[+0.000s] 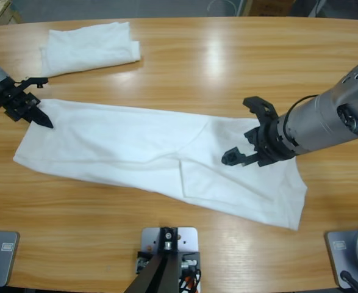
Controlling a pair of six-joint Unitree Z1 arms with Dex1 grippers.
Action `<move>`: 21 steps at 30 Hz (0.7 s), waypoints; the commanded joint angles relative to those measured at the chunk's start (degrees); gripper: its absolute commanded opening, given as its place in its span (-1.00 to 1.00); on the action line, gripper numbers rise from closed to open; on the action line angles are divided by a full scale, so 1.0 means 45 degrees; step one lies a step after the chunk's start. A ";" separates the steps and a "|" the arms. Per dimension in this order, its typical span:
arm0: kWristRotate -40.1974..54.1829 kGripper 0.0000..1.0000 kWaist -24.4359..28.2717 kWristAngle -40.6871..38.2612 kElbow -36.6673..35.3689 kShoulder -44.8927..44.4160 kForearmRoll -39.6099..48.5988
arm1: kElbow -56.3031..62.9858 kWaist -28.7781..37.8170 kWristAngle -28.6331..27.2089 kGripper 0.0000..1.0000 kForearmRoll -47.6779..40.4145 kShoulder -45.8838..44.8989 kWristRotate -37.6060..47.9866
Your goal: Fold clothes
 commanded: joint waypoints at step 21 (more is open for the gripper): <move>-0.4386 -1.00 0.1215 0.4732 0.1049 -0.2328 -0.0767 | 0.0531 -0.0117 0.0141 0.98 -0.0179 0.0227 -0.0252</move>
